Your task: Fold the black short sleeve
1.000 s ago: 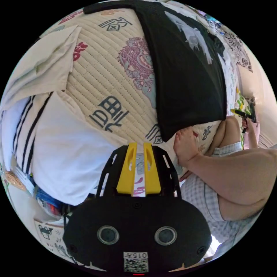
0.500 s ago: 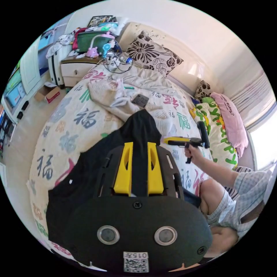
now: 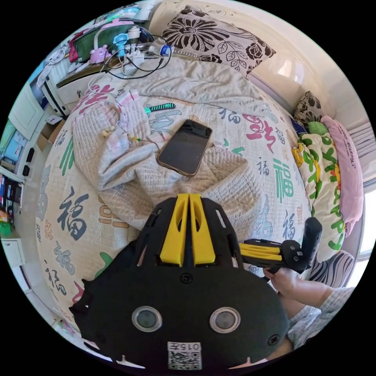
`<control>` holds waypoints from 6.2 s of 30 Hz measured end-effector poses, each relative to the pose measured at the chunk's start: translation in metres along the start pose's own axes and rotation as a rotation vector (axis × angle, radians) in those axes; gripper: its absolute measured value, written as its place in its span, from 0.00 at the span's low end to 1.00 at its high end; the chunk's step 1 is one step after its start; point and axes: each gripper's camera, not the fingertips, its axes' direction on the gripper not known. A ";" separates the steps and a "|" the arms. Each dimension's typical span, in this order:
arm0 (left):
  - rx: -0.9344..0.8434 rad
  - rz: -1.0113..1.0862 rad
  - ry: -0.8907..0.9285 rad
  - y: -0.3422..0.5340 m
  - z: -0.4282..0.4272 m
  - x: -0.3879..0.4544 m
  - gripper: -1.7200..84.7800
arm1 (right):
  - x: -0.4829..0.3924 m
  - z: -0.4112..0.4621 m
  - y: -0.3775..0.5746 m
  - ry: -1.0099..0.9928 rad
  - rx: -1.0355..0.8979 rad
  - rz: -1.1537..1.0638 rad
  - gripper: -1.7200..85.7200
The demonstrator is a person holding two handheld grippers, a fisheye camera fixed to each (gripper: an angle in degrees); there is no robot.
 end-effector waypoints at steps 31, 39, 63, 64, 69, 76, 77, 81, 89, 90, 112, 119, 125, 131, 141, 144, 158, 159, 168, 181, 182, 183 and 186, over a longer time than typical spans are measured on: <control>0.539 -0.014 0.371 0.182 -0.155 -0.136 0.02 | -0.140 0.012 0.069 -0.011 0.164 -0.284 0.02; 0.538 -0.238 0.300 0.414 -0.185 -0.199 0.04 | -0.238 0.128 0.136 -0.006 -0.138 -0.572 0.04; 0.228 -0.203 0.100 0.321 -0.254 -0.191 0.07 | -0.316 0.356 0.119 0.436 -0.192 -0.460 0.03; 0.262 -0.190 0.098 0.333 -0.271 -0.184 0.09 | -0.323 0.358 0.124 0.428 -0.177 -0.464 0.03; 0.326 -0.194 0.151 0.414 -0.323 -0.155 0.12 | -0.369 0.374 0.166 0.142 -0.284 -0.643 0.12; 0.363 -0.345 0.137 0.470 -0.356 -0.160 0.02 | -0.410 0.443 0.210 0.305 -0.343 -0.772 0.04; 0.408 -0.354 0.163 0.477 -0.371 -0.160 0.02 | -0.414 0.443 0.212 0.293 -0.323 -0.768 0.03; 0.429 -0.378 0.159 0.494 -0.398 -0.157 0.01 | -0.423 0.461 0.222 0.282 -0.354 -0.765 0.03; 0.563 -0.499 0.204 0.562 -0.477 -0.168 0.07 | -0.465 0.482 0.220 0.296 -0.344 -0.721 0.10; 0.603 -0.528 0.202 0.575 -0.488 -0.171 0.08 | -0.471 0.481 0.218 0.283 -0.329 -0.725 0.10; 1.043 -1.306 0.212 0.813 -0.596 -0.269 0.02 | -0.829 0.838 0.165 0.275 -0.593 -1.044 0.11; 1.049 -1.280 0.213 0.820 -0.606 -0.245 0.02 | -0.839 0.834 0.158 0.267 -0.595 -1.093 0.02; 1.099 -0.944 0.140 0.799 -0.645 -0.186 0.02 | -0.795 0.701 0.108 -0.069 -0.417 -1.138 0.01; 0.890 -0.501 0.096 0.721 -0.644 -0.099 0.02 | -0.695 0.595 0.092 -0.066 -0.391 -1.095 0.02; 0.508 -0.330 0.205 0.663 -0.556 -0.016 0.09 | -0.562 0.542 0.092 0.115 -0.479 -0.755 0.04; 0.538 -0.280 0.237 0.665 -0.563 -0.001 0.09 | -0.568 0.520 0.083 0.010 -0.400 -0.764 0.06; 0.368 -0.219 -0.024 0.603 -0.503 0.038 0.01 | -0.578 0.498 0.086 0.081 -0.539 -0.984 0.02; 0.377 -0.220 -0.021 0.604 -0.504 0.039 0.01 | -0.578 0.493 0.086 0.073 -0.540 -0.994 0.02; 0.348 -0.277 0.063 0.609 -0.480 0.033 0.02 | -0.551 0.458 0.081 0.121 -0.686 -0.986 0.06; 0.233 -0.172 0.128 0.548 -0.466 0.004 0.03 | -0.523 0.399 0.046 0.131 -0.617 -0.913 0.06; 0.265 -0.180 0.129 0.546 -0.476 -0.003 0.04 | -0.514 0.388 0.033 0.075 -0.600 -0.819 0.07; 0.300 -0.190 0.130 0.545 -0.483 -0.008 0.04 | -0.510 0.381 0.025 0.048 -0.579 -0.772 0.07; 0.518 -0.253 0.118 0.529 -0.521 -0.051 0.11 | -0.490 0.341 -0.021 0.023 -0.365 -0.657 0.09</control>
